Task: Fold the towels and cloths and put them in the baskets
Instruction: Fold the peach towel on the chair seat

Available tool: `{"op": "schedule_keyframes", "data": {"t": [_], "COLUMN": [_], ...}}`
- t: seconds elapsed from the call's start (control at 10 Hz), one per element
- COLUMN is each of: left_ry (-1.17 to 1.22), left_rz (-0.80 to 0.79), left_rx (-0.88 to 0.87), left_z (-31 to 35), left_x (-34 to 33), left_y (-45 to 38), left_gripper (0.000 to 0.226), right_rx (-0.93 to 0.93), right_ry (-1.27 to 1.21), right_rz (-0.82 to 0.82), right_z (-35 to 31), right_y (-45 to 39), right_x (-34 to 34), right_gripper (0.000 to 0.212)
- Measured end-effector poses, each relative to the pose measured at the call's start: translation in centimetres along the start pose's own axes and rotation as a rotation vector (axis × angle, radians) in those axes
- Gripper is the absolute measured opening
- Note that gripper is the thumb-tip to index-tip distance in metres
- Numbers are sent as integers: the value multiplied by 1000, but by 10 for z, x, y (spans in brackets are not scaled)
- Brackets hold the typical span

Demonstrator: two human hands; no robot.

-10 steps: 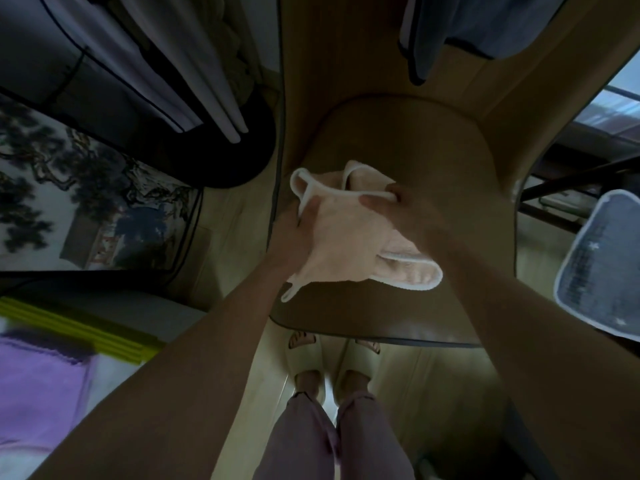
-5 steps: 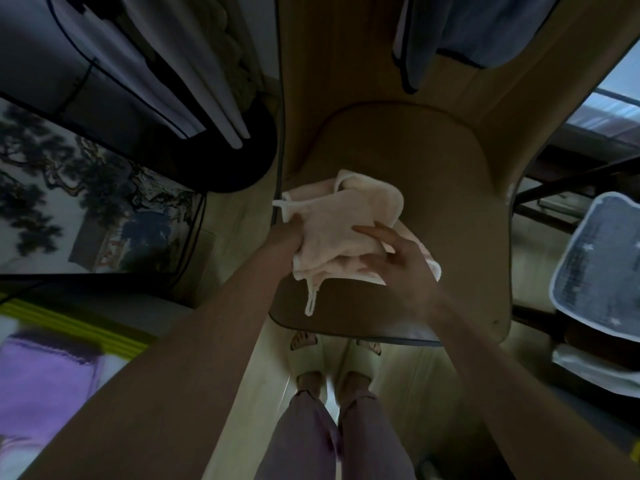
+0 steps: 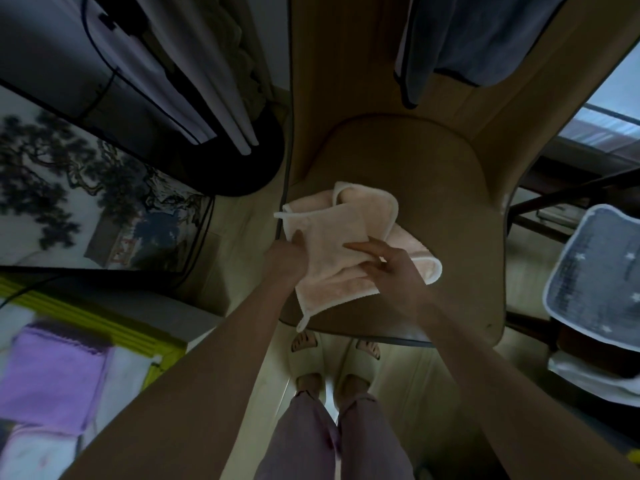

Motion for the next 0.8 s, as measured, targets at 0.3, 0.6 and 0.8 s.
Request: {"op": "schedule_keyframes", "data": {"t": [0.3, 0.6, 0.8], "left_ry": [51, 70, 212], "left_rz": [193, 66, 253], "left_rx": [-344, -756, -579], "left_z": [20, 19, -18], "left_x": [-4, 11, 35], "left_y": [9, 34, 35], "left_gripper": [42, 17, 21], "right_rx": [127, -681, -377], "right_ry": [126, -687, 45], "right_rz": [220, 124, 243], "right_z": [-14, -30, -69], "right_y": [14, -8, -13], "right_x": [16, 15, -35], "right_gripper": [46, 74, 54]}}
Point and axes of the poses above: each hand's wrist, its own y-axis away from the middle knuckle, its own x-axis out of the back of the hand, z = x × y, the point moved 3 cm from there along -y, towards the middle knuckle, and after that the axes turned 5 degrees about y, right-handed, at the moved point
